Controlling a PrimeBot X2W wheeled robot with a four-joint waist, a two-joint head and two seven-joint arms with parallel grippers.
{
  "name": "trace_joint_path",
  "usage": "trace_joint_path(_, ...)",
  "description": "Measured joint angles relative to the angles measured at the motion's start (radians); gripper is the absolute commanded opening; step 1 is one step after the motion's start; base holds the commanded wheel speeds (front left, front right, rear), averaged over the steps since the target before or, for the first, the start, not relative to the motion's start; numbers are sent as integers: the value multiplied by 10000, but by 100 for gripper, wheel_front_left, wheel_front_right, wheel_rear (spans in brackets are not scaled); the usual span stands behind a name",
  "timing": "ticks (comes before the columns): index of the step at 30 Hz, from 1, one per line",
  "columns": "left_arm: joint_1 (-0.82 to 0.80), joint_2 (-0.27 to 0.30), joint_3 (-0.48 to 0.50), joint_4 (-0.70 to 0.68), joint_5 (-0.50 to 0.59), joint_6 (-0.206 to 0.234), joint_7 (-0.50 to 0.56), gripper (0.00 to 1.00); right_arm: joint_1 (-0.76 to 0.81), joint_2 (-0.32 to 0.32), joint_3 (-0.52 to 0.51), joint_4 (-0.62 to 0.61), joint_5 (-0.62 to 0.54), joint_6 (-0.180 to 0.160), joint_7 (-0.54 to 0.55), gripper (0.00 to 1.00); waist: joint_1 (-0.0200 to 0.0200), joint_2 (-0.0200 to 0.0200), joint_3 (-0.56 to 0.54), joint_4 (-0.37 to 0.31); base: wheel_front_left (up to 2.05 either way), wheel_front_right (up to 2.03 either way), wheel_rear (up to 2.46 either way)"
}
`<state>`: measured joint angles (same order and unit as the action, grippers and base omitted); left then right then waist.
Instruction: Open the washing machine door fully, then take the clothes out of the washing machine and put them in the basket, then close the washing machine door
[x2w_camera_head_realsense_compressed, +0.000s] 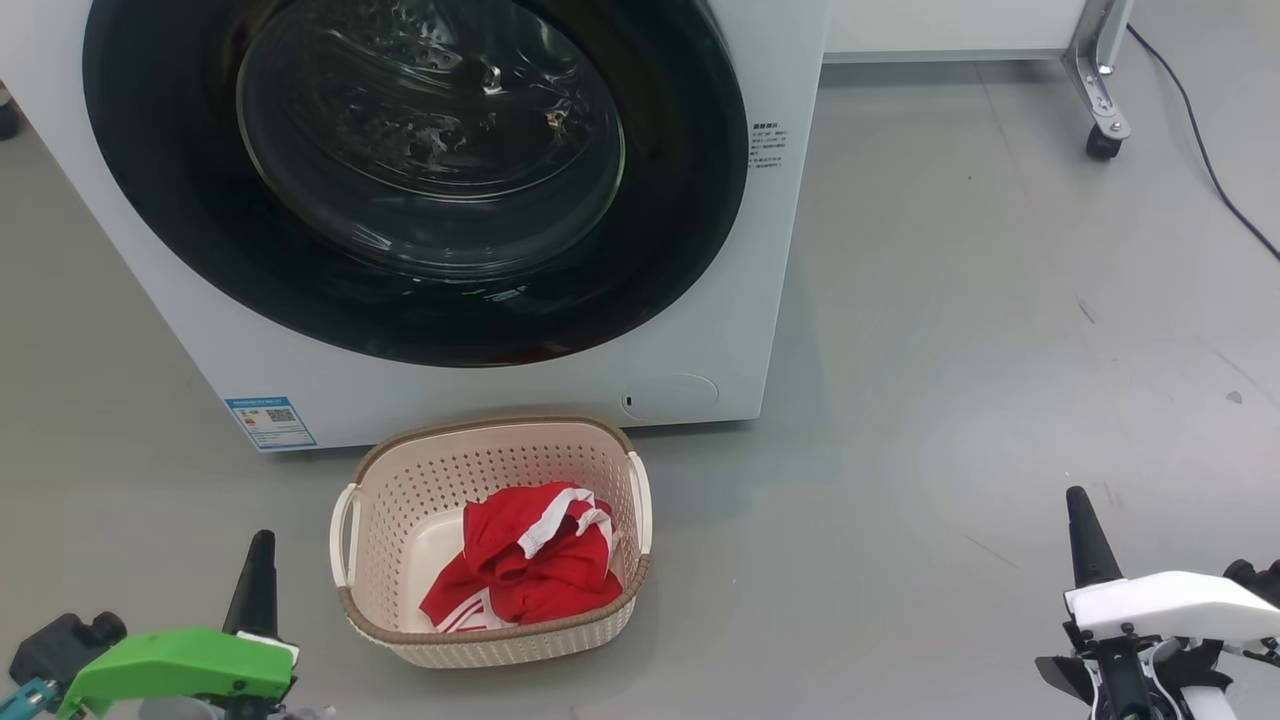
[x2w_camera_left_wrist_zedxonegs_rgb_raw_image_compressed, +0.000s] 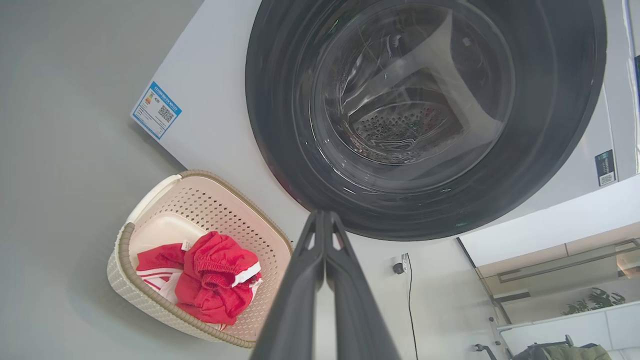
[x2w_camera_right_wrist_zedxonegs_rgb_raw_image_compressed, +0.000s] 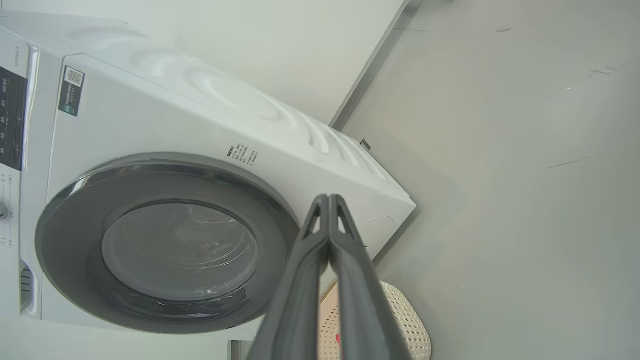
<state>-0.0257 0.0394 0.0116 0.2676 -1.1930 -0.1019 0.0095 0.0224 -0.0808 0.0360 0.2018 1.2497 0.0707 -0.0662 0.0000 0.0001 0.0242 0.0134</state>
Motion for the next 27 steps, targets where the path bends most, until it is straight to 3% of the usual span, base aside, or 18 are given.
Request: trace_joint_path(27,-274,-23,575,58,-3373,-173,872,0,-505,-194,-497,405,3649,337,717,0,0,0,-176,-109,0,0,0)
